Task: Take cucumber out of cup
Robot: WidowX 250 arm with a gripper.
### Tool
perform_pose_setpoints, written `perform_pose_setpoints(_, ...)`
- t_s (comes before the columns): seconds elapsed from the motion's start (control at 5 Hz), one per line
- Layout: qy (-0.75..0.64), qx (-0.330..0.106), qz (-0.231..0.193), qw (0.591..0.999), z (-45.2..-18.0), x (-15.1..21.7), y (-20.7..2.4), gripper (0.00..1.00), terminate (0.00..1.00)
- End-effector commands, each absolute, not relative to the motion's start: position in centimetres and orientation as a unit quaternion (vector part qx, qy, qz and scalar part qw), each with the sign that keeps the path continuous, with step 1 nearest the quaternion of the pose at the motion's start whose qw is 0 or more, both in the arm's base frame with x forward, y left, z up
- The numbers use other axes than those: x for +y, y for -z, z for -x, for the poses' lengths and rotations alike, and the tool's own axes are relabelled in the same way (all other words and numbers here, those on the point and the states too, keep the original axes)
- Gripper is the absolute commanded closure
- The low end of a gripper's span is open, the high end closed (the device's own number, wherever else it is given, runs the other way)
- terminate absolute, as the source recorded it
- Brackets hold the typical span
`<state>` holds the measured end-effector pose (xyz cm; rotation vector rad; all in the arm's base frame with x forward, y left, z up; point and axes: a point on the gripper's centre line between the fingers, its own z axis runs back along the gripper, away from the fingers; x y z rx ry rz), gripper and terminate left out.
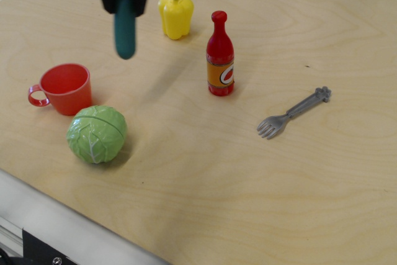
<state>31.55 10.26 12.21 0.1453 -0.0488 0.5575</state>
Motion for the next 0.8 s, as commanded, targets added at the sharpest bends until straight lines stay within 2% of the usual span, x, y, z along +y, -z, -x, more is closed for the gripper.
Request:
perform_pose_setpoints(0.0, -0.364, -0.037, -0.051, 0.929, -32.2, 9.0, -9.4, 1.00, 0.00)
perform_pose_setpoints(0.2, -0.406, -0.040, -0.044, 0.912, -32.0, 8.7, -7.8, 1.00, 0.00)
perform_pose_setpoints(0.4, -0.466, -0.061, -0.030, 0.882, -31.4, 8.7, -6.4, 1.00, 0.00)
perform_pose_setpoints(0.6, -0.504, -0.059, 0.012, 0.862, -31.4, 8.5, -4.9, 1.00, 0.00)
